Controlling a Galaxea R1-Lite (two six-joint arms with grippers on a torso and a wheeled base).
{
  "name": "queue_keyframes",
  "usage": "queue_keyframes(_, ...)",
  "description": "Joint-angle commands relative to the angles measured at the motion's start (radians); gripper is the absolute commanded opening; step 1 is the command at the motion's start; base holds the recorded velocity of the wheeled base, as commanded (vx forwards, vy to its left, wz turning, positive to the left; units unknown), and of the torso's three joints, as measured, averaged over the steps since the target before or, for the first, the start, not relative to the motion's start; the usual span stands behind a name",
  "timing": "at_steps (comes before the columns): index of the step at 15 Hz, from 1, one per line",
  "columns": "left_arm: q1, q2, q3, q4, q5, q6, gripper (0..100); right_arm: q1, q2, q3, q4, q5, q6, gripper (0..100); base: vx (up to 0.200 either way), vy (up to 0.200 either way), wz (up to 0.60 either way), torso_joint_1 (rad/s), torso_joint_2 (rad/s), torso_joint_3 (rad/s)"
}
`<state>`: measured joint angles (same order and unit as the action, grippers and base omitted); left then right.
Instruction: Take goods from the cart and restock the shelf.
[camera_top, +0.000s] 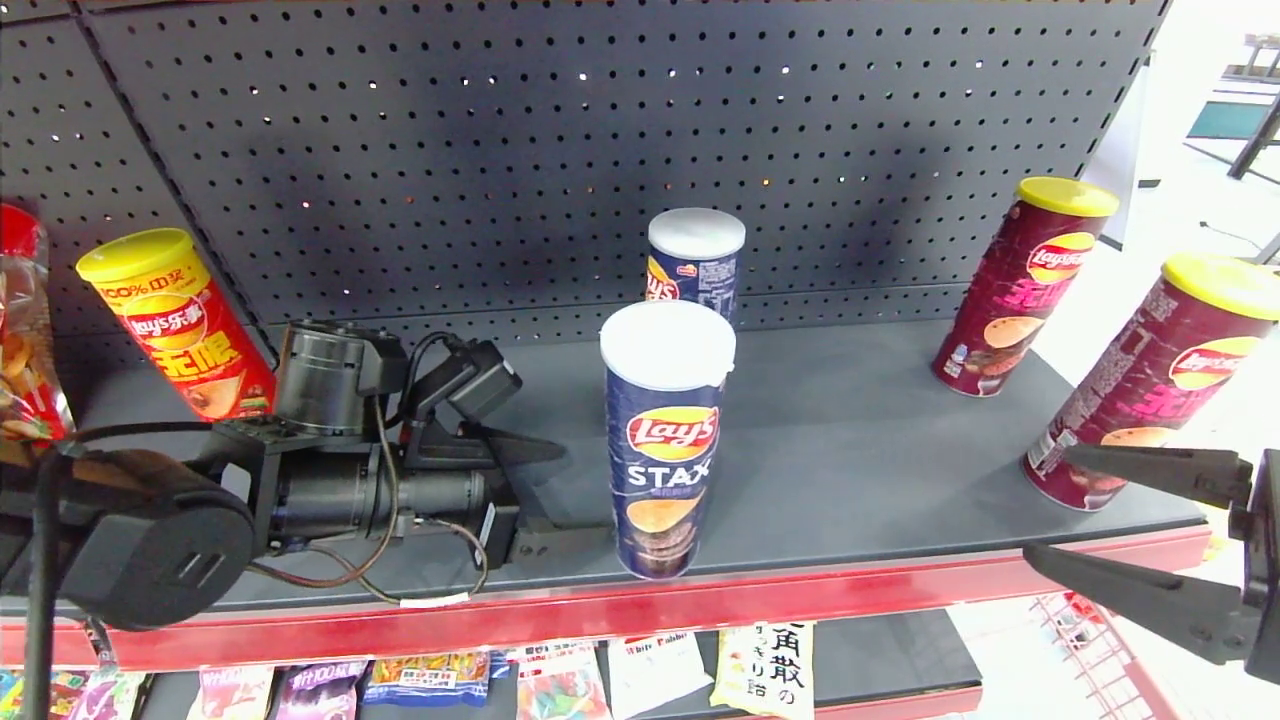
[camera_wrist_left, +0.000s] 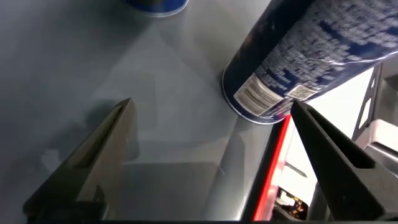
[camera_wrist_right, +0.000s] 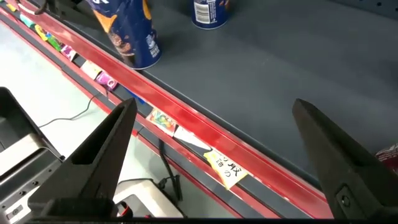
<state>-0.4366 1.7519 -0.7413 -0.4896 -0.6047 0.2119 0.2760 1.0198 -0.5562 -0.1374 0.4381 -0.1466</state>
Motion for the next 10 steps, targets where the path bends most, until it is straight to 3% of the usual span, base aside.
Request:
queue_keyframes(1, -0.004, 0.026, -0.020, -0.001, 0.002, 0.000, 100, 0.000, 0.002, -0.001, -0.001, 0.001, 0.001, 100, 0.000, 0.000, 0.00, 0.000, 0.00, 0.000)
queue_keyframes(10, -0.031, 0.044, -0.035, -0.001, 0.003, -0.003, 100, 0.000, -0.003, -0.001, -0.001, 0.001, 0.001, 100, 0.000, 0.000, 0.00, 0.000, 0.00, 0.000)
